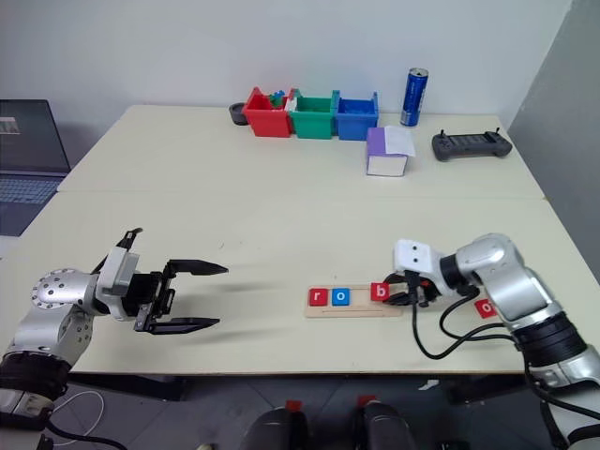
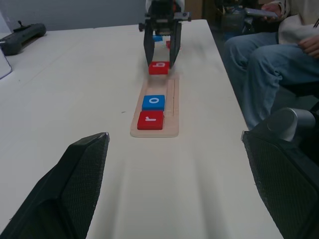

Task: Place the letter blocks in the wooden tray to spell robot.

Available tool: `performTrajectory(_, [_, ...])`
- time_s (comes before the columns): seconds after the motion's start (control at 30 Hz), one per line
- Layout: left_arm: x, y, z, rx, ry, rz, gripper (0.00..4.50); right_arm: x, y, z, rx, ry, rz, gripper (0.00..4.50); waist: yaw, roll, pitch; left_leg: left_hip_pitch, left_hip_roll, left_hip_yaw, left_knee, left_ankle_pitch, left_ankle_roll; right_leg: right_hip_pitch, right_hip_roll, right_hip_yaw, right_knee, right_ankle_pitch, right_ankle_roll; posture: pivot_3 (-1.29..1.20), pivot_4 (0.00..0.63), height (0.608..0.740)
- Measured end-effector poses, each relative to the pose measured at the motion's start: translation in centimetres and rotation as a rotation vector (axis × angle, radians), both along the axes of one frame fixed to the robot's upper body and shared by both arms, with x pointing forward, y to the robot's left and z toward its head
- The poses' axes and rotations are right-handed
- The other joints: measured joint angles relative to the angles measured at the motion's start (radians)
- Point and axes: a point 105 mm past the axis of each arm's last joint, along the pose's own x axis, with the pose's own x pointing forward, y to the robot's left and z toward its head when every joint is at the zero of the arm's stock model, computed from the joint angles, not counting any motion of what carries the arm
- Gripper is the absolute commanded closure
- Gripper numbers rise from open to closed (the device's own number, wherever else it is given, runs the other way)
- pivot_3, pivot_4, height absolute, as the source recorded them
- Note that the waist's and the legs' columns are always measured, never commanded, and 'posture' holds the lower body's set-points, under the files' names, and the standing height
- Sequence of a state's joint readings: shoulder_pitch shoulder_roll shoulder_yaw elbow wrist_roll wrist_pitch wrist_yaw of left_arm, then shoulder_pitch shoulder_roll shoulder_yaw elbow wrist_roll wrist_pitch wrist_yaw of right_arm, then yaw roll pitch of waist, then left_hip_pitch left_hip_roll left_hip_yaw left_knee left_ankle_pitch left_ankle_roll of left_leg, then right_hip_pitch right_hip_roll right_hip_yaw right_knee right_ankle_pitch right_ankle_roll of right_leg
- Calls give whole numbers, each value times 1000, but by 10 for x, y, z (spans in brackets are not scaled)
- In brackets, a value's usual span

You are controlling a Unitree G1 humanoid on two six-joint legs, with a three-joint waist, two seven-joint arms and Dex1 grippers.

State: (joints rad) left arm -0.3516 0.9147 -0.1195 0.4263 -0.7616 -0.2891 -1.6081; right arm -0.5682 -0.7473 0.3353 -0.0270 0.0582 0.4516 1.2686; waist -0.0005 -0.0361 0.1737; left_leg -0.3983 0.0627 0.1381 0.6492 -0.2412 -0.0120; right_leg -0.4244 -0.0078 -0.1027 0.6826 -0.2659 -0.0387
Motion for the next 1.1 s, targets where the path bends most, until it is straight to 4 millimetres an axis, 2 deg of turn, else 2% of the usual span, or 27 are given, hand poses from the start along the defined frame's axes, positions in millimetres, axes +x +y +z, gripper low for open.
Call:
performTrajectory(0.17, [-4,-3,-4,0,8,-14,0,8,15,2,22,-18,-22,3043,-3,0,0,0,0,0,0,1,-2,0,0,0,0,0,0,0,150,740])
performTrajectory(0.37, [-5,-2,-5,5,8,-7,0,7,20,-6,-6,2,-6,3043,-3,0,0,0,0,0,0,0,0,0,0,0,0,0,0,0,150,740])
performTrajectory(0.87, [-2,6,3,15,-35,34,0,2,27,-10,-44,43,45,3043,-3,0,0,0,0,0,0,0,1,0,0,0,0,0,0,0,150,740])
performTrajectory(1.1, [-2,6,2,19,-34,34,0,8,32,-9,-60,16,57,3043,-4,0,0,0,0,0,0,0,1,0,0,0,0,0,0,0,150,740])
